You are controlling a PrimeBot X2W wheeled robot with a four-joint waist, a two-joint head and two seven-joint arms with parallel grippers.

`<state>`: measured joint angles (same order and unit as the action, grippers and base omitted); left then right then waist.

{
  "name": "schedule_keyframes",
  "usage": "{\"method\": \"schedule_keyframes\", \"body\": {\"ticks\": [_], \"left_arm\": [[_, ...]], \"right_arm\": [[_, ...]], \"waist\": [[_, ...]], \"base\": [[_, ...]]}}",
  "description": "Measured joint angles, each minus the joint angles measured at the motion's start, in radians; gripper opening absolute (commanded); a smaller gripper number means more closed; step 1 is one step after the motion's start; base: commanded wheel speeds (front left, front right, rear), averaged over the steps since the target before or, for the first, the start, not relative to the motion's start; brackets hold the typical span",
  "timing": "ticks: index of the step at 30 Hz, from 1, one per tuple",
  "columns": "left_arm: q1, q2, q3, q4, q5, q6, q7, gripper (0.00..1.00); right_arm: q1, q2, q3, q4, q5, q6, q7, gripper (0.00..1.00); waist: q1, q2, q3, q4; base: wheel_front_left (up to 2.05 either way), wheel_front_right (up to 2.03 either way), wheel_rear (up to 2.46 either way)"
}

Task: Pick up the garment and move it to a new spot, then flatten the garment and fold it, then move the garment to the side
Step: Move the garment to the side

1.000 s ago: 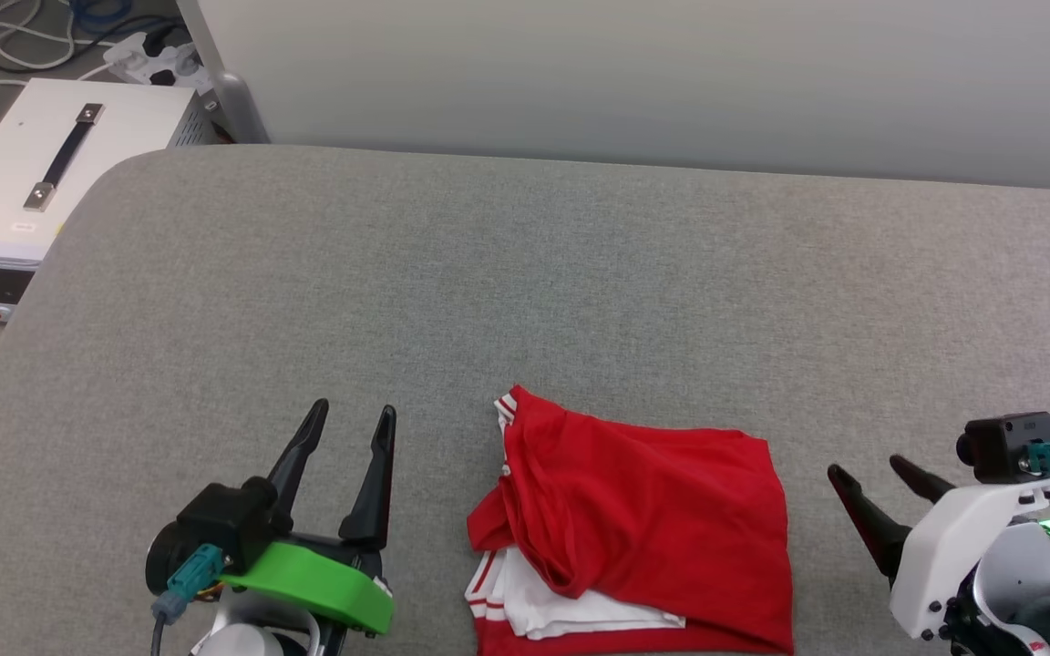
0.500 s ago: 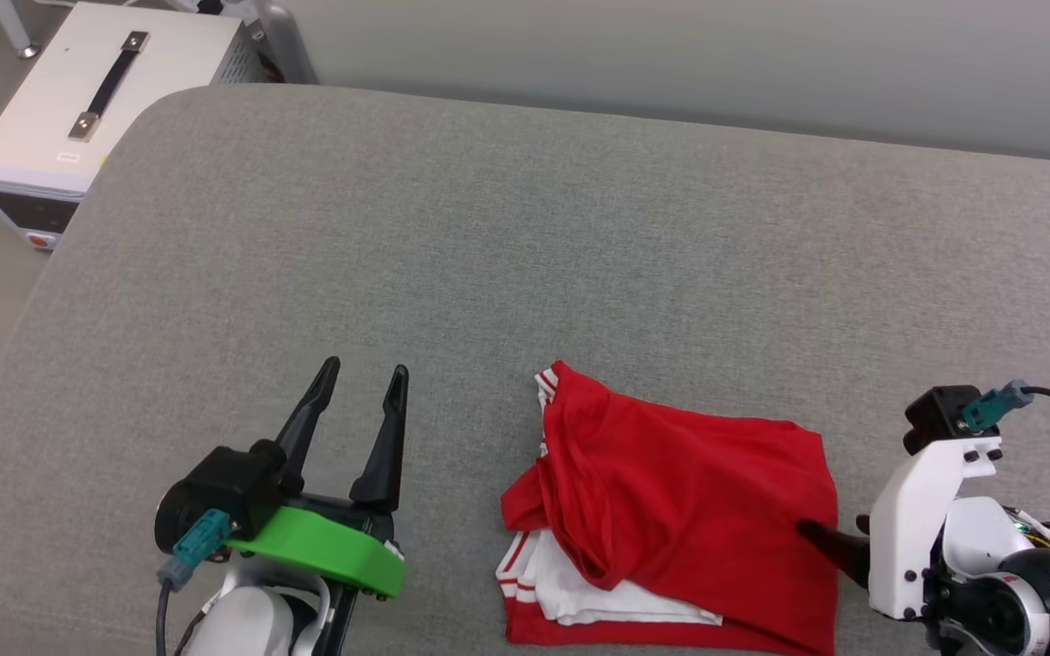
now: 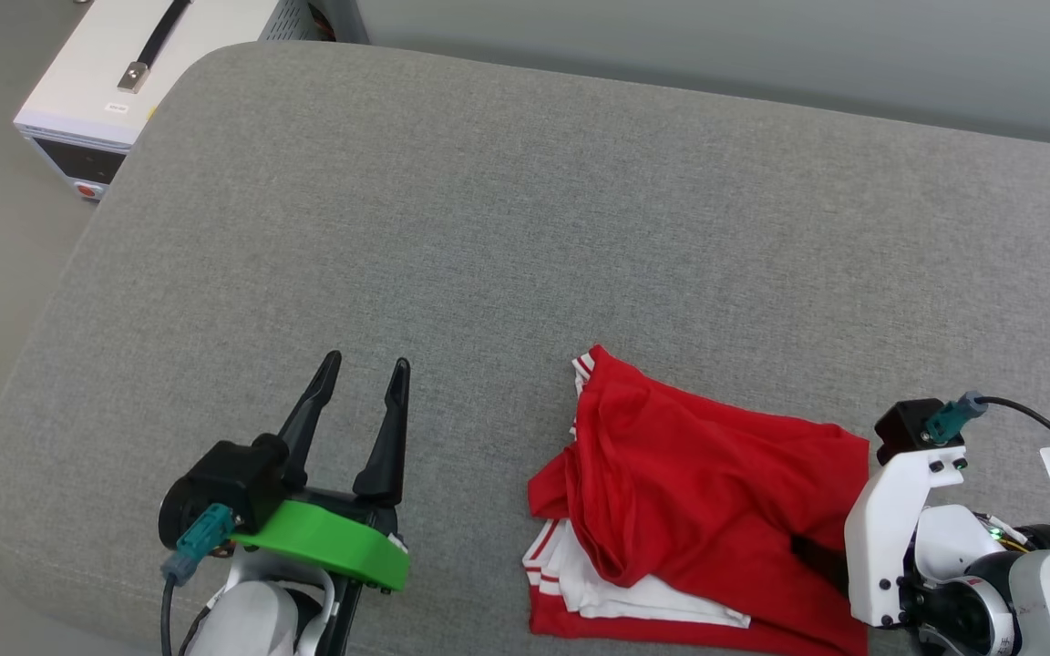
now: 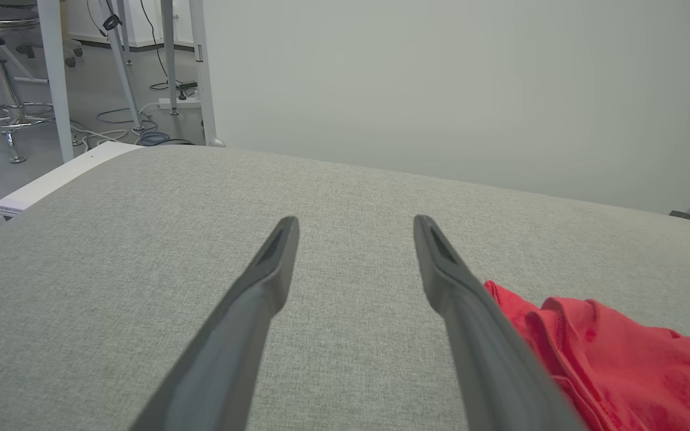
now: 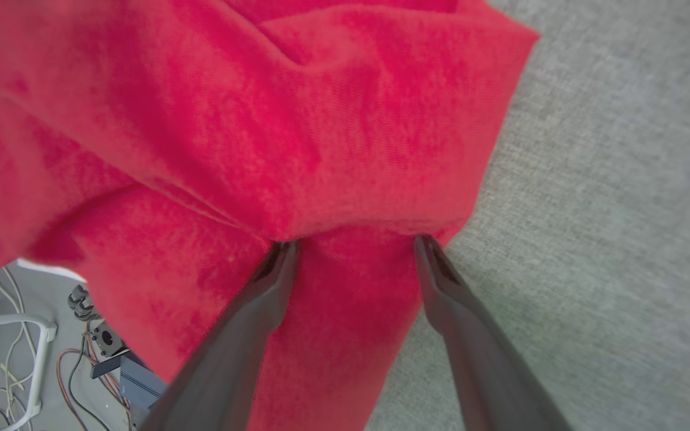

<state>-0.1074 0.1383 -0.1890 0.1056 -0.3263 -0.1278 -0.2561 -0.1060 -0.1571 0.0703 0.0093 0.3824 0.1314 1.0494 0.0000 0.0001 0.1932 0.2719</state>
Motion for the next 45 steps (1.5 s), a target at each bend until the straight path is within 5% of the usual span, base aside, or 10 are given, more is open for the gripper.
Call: {"method": "schedule_keyframes", "body": {"ticks": [3, 4, 5, 6, 18, 38, 45], "left_arm": [[-0.003, -0.001, -0.001, 0.004, 0.0, 0.0, 0.0, 1.0], [-0.004, -0.001, -0.002, 0.006, 0.0, 0.0, 0.0, 1.0], [-0.005, -0.001, -0.003, 0.007, 0.0, 0.0, 0.0, 1.0], [-0.006, -0.002, -0.004, 0.008, 0.0, 0.0, 0.0, 1.0], [-0.001, 0.006, -0.007, 0.009, 0.001, 0.0, 0.0, 1.0], [-0.035, 0.017, -0.205, -0.019, 0.01, 0.0, 0.0, 1.0], [-0.081, 0.023, -0.251, -0.05, 0.039, 0.0, 0.0, 1.0]], "right_arm": [[-0.001, -0.01, 0.019, 0.028, -0.001, 0.0, -0.012, 1.0], [-0.001, -0.013, 0.029, 0.036, -0.002, 0.0, -0.015, 0.73], [-0.003, -0.016, 0.034, 0.044, -0.002, 0.0, -0.018, 0.31], [-0.005, -0.018, 0.038, 0.05, -0.002, 0.0, -0.024, 0.0], [-0.032, -0.122, 0.163, 0.062, -0.012, 0.001, -0.184, 0.0], [-0.131, -0.666, 0.342, -0.079, -0.055, 0.001, -0.323, 0.0], [-0.198, -0.782, 0.329, -0.01, -0.082, 0.001, -0.462, 0.0]], "waist": [[0.0, 0.0, 0.0, 0.003], [0.0, 0.0, -0.001, 0.004], [0.0, 0.0, -0.002, 0.004], [0.0, 0.0, -0.004, 0.004], [0.0, 0.0, -0.044, -0.035], [0.0, 0.0, -0.025, -0.285], [0.0, 0.0, 0.053, -0.371]], "base": [[0.0, 0.0, 0.0], [0.0, 0.0, 0.0], [0.0, 0.0, 0.0], [0.0, 0.0, 0.0], [0.0, 0.0, 0.0], [0.0, 0.0, 0.0], [0.0, 0.0, 0.0]]}}
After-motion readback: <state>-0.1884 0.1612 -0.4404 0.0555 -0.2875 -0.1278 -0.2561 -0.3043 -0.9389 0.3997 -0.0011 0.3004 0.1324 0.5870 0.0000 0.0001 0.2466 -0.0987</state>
